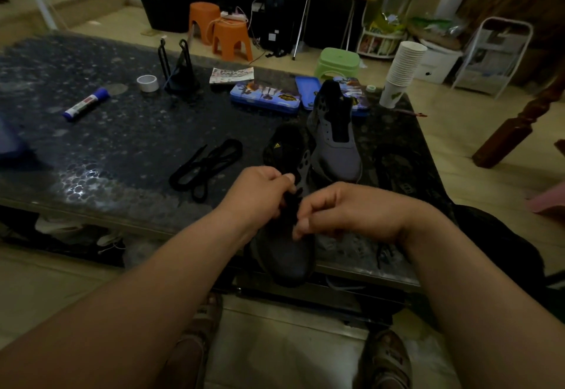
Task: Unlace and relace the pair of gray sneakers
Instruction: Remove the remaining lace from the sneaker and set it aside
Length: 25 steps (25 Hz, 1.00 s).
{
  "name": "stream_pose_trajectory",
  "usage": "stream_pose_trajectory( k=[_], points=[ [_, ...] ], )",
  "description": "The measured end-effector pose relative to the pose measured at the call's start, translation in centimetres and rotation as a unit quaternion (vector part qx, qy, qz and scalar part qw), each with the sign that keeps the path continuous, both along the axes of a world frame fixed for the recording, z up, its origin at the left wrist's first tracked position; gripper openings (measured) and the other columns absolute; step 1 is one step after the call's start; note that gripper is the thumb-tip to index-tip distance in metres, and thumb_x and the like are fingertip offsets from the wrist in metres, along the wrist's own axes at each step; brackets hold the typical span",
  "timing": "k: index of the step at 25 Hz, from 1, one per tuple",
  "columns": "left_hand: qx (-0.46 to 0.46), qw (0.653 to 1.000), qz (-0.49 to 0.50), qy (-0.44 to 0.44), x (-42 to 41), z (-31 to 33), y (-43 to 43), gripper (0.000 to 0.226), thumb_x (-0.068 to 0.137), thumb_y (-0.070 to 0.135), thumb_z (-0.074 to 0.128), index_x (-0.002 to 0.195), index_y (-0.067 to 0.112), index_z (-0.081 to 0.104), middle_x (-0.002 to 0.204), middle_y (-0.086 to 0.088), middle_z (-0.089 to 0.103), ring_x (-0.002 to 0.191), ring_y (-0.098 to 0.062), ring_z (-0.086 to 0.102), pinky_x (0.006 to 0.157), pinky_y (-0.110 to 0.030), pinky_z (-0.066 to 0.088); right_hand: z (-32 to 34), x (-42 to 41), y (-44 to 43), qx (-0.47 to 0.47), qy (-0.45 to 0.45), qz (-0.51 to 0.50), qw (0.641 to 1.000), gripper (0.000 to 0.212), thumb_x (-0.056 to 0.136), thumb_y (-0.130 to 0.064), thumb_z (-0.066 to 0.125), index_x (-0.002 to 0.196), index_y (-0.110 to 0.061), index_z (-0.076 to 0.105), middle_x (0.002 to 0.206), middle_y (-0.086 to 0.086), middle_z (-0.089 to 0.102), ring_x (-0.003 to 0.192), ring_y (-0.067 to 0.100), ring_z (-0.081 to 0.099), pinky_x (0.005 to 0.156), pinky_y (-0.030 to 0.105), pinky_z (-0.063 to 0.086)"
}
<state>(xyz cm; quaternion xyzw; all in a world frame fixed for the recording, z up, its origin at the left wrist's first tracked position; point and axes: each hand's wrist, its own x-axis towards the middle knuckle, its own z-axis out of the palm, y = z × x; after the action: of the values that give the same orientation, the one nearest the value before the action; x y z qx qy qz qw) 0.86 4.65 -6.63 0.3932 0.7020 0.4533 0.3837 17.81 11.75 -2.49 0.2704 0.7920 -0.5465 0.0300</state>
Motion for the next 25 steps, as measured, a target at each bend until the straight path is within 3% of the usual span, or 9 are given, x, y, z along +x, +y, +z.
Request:
stream_pose_trajectory(
  k=[3,5,7,9,11,13,15,21,25],
  points=[
    [0.063,0.980,-0.113,0.151,0.7,0.5,-1.1,0.033,0.101,0.030,0.062,0.069,0.021,0.059,0.056,0.009,0.052,0.052,-0.005,0.047,0.054,-0.028,0.037,-0.6,-0.7,0.8,-0.017,0.004,-0.177,0.984,0.034,0.104,-0.034,0.056,0.085,-0.013,0.075,0.070,0.003,0.055,0.059,0.017,0.042,0.051,0.027,0.032],
    [0.056,0.922,-0.297,0.240,1.8,1.1,-2.6,0.033,0.102,0.033,0.061,0.070,0.025,0.056,0.062,0.011,0.053,0.057,-0.003,0.048,0.057,-0.029,0.039,-0.6,-1.2,1.1,-0.005,0.020,-0.206,0.978,0.042,0.102,-0.044,0.060,0.088,-0.008,0.074,0.068,0.004,0.054,0.054,0.013,0.042,0.044,0.023,0.031],
    [-0.005,0.866,-0.408,0.288,2.4,1.4,-3.6,0.034,0.103,0.043,0.057,0.076,0.023,0.061,0.068,0.005,0.060,0.062,-0.007,0.056,0.060,-0.033,0.047,-0.9,-1.6,1.1,0.011,0.005,-0.175,0.985,0.030,0.099,-0.037,0.067,0.085,-0.011,0.073,0.064,0.000,0.055,0.051,0.010,0.042,0.042,0.021,0.033],
    [-0.021,0.888,-0.363,0.280,1.9,1.3,-3.2,0.040,0.104,0.049,0.052,0.080,0.020,0.064,0.070,0.001,0.064,0.066,-0.013,0.062,0.064,-0.035,0.050,-1.5,-1.4,1.2,0.047,-0.036,-0.174,0.983,0.023,0.098,-0.029,0.069,0.083,-0.011,0.070,0.064,0.000,0.059,0.051,0.010,0.046,0.046,0.022,0.039],
    [0.007,0.942,-0.196,0.271,0.2,0.9,-1.9,0.035,0.102,0.047,0.054,0.081,0.019,0.060,0.072,0.002,0.062,0.076,-0.023,0.064,0.067,-0.038,0.049,-2.2,-0.9,1.7,0.117,-0.078,-0.224,0.965,0.019,0.098,-0.026,0.067,0.086,-0.012,0.070,0.072,0.004,0.067,0.059,0.014,0.058,0.055,0.028,0.048],
    [-0.009,0.945,-0.051,0.323,-1.5,0.2,-0.9,0.036,0.094,0.053,0.063,0.082,0.022,0.050,0.078,0.004,0.059,0.078,-0.024,0.061,0.062,-0.038,0.043,-2.4,-0.8,1.4,0.166,-0.075,-0.256,0.949,0.013,0.097,-0.029,0.065,0.093,-0.018,0.069,0.084,0.004,0.071,0.070,0.016,0.065,0.059,0.030,0.051],
    [-0.054,0.941,-0.032,0.332,-2.3,-0.6,-0.5,0.043,0.089,0.058,0.068,0.081,0.022,0.047,0.079,0.001,0.057,0.077,-0.023,0.058,0.057,-0.035,0.034,-2.7,-1.6,0.8,0.182,-0.054,-0.244,0.951,0.022,0.094,-0.042,0.070,0.095,-0.020,0.066,0.087,0.001,0.069,0.077,0.015,0.065,0.060,0.029,0.047],
    [-0.052,0.957,-0.056,0.279,-3.3,0.3,-0.5,0.020,0.093,0.026,0.064,0.077,0.015,0.060,0.072,-0.003,0.067,0.074,-0.025,0.065,0.069,-0.038,0.051,-2.7,-2.7,-0.1,0.224,-0.101,-0.174,0.954,0.040,0.088,-0.055,0.072,0.091,-0.018,0.057,0.082,-0.001,0.062,0.073,0.015,0.056,0.062,0.034,0.042],
    [-0.036,0.996,-0.072,-0.030,-2.6,1.6,-1.1,0.016,0.099,0.010,0.052,0.084,0.013,0.054,0.057,-0.002,0.060,0.054,-0.022,0.062,0.062,-0.037,0.048,-3.0,-2.9,-1.1,0.264,-0.093,-0.133,0.951,0.038,0.084,-0.055,0.076,0.090,-0.024,0.055,0.086,-0.004,0.061,0.076,0.016,0.057,0.060,0.032,0.041]
  ],
)
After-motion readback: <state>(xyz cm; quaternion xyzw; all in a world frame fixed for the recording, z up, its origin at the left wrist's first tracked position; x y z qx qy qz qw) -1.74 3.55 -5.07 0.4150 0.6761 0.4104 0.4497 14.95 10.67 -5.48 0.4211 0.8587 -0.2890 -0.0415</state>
